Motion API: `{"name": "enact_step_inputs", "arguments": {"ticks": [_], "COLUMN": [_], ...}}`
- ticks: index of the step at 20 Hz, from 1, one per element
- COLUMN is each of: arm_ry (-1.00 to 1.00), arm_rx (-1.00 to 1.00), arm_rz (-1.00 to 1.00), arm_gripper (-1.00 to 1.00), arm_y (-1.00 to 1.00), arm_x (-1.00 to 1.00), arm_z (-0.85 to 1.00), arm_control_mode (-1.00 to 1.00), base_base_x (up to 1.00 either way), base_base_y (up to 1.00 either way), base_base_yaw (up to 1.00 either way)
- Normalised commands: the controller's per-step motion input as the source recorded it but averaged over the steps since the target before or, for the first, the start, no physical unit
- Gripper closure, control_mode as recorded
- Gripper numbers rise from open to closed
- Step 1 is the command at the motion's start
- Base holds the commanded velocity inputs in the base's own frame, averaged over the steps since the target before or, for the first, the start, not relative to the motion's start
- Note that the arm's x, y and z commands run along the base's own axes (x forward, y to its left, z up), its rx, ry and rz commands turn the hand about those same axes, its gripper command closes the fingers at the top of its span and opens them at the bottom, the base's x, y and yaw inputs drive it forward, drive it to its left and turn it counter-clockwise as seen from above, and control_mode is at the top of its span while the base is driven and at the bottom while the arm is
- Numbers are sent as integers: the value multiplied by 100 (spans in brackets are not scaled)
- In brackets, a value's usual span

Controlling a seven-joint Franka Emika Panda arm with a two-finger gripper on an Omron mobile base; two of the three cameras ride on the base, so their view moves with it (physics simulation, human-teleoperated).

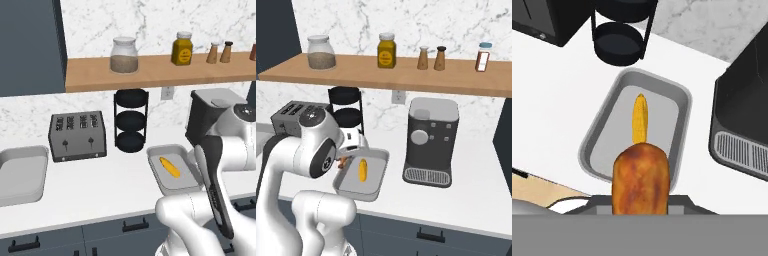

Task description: Place one corn and one chicken drumstick in each tupperware on the nearby counter, to pack two identical lunches.

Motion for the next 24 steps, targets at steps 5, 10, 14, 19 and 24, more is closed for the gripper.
{"name": "enact_step_inputs", "arguments": {"ticks": [5, 10, 14, 19, 24], "arm_ry": [0, 0, 0, 0, 0], "arm_rx": [4, 0, 0, 0, 1], "arm_rz": [4, 1, 0, 0, 0], "arm_gripper": [100, 100, 100, 100, 100], "arm_y": [-19, 0, -1, -8, -12], "arm_x": [28, 53, 50, 47, 50], "arm_z": [-74, -71, -60, -55, -37], "arm_control_mode": [-100, -100, -100, -100, -100], "base_base_x": [0, 0, 0, 0, 0], "base_base_y": [0, 0, 0, 0, 0], "base_base_yaw": [0, 0, 0, 0, 0]}}
